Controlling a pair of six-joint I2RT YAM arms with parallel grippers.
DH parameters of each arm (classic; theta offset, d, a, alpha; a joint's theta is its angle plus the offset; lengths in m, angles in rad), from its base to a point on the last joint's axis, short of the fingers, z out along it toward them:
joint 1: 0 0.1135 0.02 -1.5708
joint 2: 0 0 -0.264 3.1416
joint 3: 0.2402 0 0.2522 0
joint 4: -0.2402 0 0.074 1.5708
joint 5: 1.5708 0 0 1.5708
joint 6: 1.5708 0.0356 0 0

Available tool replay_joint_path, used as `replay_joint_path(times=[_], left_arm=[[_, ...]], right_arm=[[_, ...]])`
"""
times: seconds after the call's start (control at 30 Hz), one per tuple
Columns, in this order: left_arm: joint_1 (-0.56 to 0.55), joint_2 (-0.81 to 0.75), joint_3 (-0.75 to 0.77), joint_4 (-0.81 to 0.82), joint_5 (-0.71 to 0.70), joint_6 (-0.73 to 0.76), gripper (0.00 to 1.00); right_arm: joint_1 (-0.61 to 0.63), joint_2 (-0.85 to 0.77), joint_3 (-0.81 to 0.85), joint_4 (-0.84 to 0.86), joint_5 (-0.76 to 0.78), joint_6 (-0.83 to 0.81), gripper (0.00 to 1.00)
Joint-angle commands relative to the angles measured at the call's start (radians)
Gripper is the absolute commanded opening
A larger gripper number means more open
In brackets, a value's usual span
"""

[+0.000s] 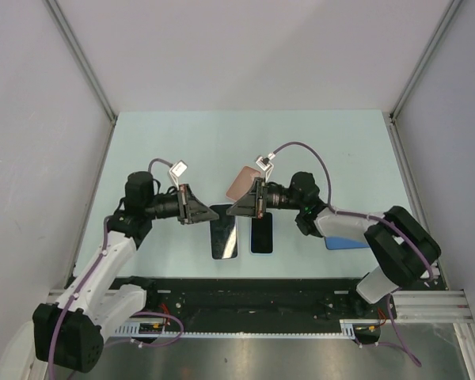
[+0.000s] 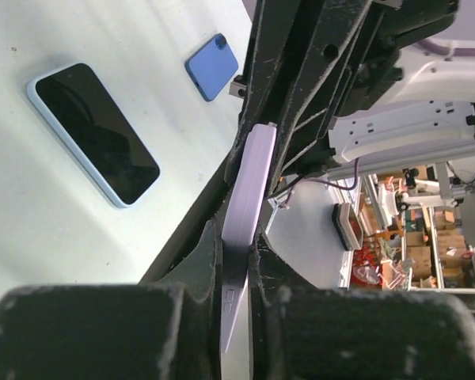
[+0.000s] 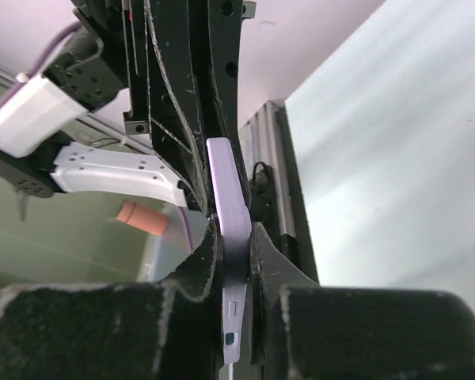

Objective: Put the phone into the phone case

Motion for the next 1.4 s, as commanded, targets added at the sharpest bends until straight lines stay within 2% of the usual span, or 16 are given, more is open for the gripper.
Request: replay_joint_path(times=[0.0, 0.07, 0.1, 0.23, 0.33, 0.53, 0.57, 0.6, 0.67, 0.8, 0.87, 1.07, 1.13, 1.27, 1.3, 1.37], left_arm=[[0.008, 0.032, 0.04, -0.165, -0.143, 0.094, 0.0], [0.01, 0.041, 0.035, -0.159, -0.14, 0.096, 0.0], [0.01, 0.043, 0.031, -0.151, -0.133, 0.094, 0.0], [0.008, 0.052, 0.025, -0.131, -0.129, 0.087, 0.0], [0.01, 0.064, 0.026, -0.142, -0.16, 0.096, 0.0], [0.01, 0.15, 0.054, -0.174, -0.225, 0.116, 0.0], [0.01, 0.169, 0.055, -0.166, -0.232, 0.108, 0.0], [0.01, 0.184, 0.06, -0.16, -0.24, 0.102, 0.0], [0.008, 0.239, 0.066, -0.139, -0.255, 0.087, 0.0], [0.008, 0.343, 0.072, -0.082, -0.242, 0.067, 0.0], [0.005, 0.402, 0.068, -0.033, -0.22, 0.056, 0.0], [0.002, 0.534, 0.094, 0.028, -0.217, 0.067, 0.0], [0.002, 0.577, 0.123, 0.006, -0.251, 0.077, 0.0], [0.004, 0.636, 0.173, -0.047, -0.335, 0.093, 0.02], [0.002, 0.646, 0.192, -0.054, -0.346, 0.096, 0.04], [0.004, 0.672, 0.207, -0.087, -0.393, 0.102, 0.11]], right_arm=[[0.019, -0.15, 0.04, -0.235, 0.074, -0.272, 0.01], [0.022, -0.16, 0.051, -0.298, 0.08, -0.309, 0.06], [0.021, -0.162, 0.053, -0.301, 0.074, -0.31, 0.14], [0.016, -0.164, 0.054, -0.304, 0.08, -0.275, 0.29], [-0.001, -0.188, 0.056, -0.367, 0.114, -0.275, 0.36], [-0.019, -0.279, 0.056, -0.675, 0.261, -0.397, 0.55], [-0.021, -0.312, 0.056, -0.708, 0.284, -0.411, 0.62], [-0.022, -0.329, 0.056, -0.738, 0.334, -0.445, 0.72], [-0.024, -0.38, 0.057, -0.824, 0.39, -0.473, 0.99], [-0.027, -0.449, 0.057, -0.932, 0.546, -0.508, 0.99], [-0.045, -0.466, 0.056, -0.985, 0.633, -0.456, 1.0], [-0.246, -0.42, 0.054, -1.093, 0.479, -0.419, 1.0], [-0.261, -0.408, 0.056, -1.122, 0.499, -0.424, 1.0], [-0.263, -0.417, 0.054, -1.162, 0.621, -0.41, 0.97], [-0.265, -0.418, 0.056, -1.173, 0.701, -0.376, 0.93], [-0.271, -0.42, 0.056, -1.209, 0.773, -0.344, 0.93]])
